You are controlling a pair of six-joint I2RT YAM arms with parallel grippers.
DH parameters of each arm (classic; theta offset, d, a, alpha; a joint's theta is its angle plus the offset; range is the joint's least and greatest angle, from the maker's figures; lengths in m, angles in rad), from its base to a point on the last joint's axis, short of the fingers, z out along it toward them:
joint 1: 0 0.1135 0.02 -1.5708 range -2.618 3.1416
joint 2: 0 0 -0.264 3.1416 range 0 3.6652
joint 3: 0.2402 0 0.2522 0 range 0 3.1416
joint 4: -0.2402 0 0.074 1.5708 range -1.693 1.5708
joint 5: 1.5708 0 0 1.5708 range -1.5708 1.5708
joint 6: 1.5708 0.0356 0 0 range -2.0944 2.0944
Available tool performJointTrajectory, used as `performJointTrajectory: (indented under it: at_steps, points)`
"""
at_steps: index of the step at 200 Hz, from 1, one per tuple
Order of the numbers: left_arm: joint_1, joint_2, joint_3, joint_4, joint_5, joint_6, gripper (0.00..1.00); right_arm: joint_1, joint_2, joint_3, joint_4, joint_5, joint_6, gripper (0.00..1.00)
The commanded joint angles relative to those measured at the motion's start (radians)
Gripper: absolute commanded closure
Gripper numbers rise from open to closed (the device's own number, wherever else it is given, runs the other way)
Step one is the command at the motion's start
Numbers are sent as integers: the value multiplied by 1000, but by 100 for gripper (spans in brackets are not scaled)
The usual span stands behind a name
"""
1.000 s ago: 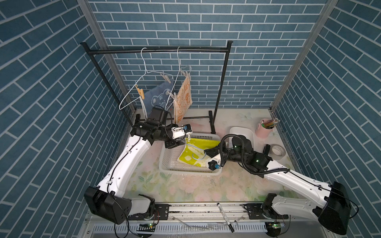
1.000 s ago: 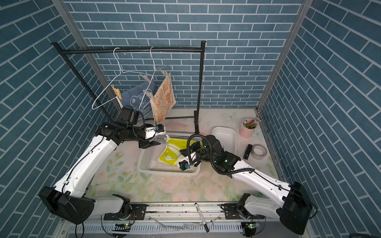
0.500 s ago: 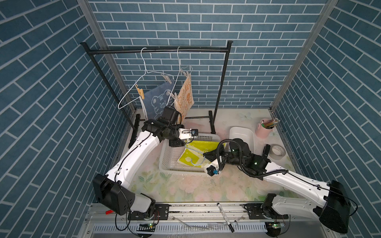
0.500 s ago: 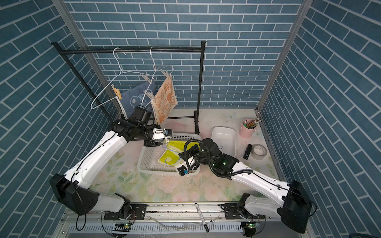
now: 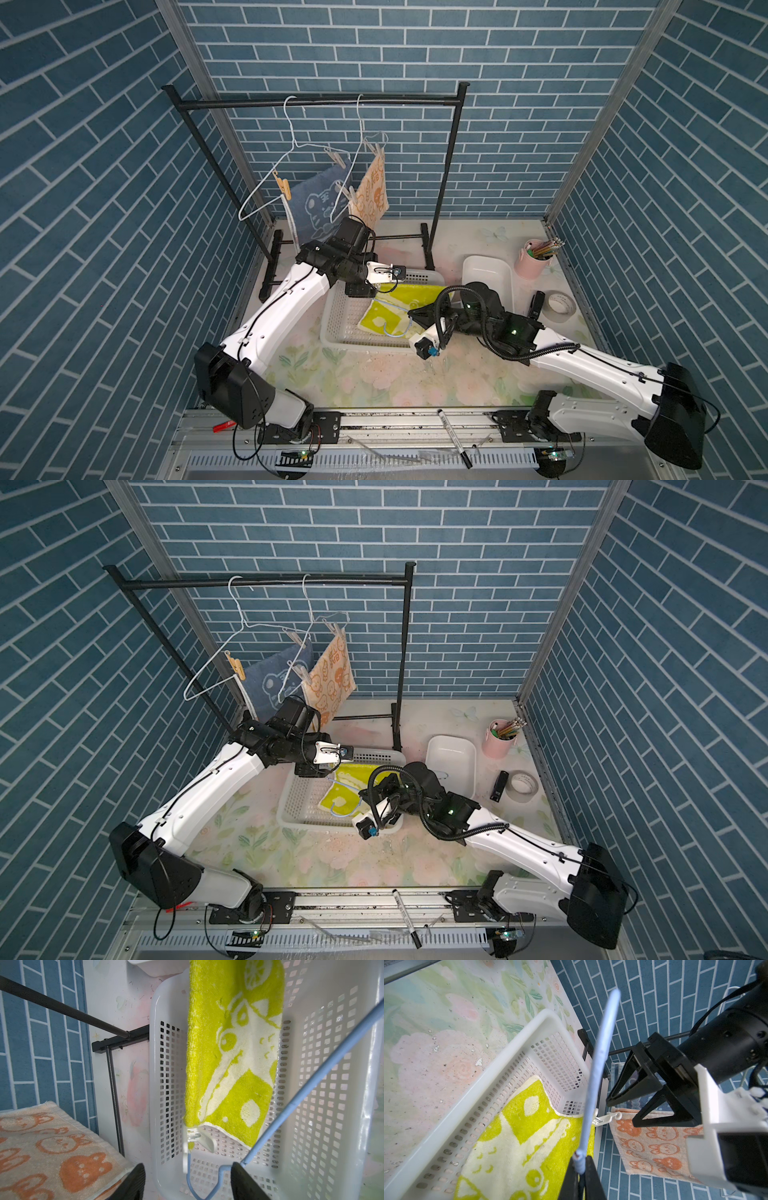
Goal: Remove the clothespins securing towels to the hanger
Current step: Remove the clothespin from the hanger.
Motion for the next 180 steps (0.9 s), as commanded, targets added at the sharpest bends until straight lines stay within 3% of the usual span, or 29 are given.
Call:
performJointTrajectory:
  at_steps: [1,108,140,180]
  points:
    - [-13,19,20,-5,-14,7,33,8,5,-2,34,6,-45,100]
    - [-53,77,2,-16,-105,20,33,13,15,-2,52,9,-26,100]
    - [-62,98,-3,3,-181,24,40,13,13,-2,70,0,2,100]
    - [-67,107,-1,3,-195,24,46,13,11,-5,85,-3,29,100]
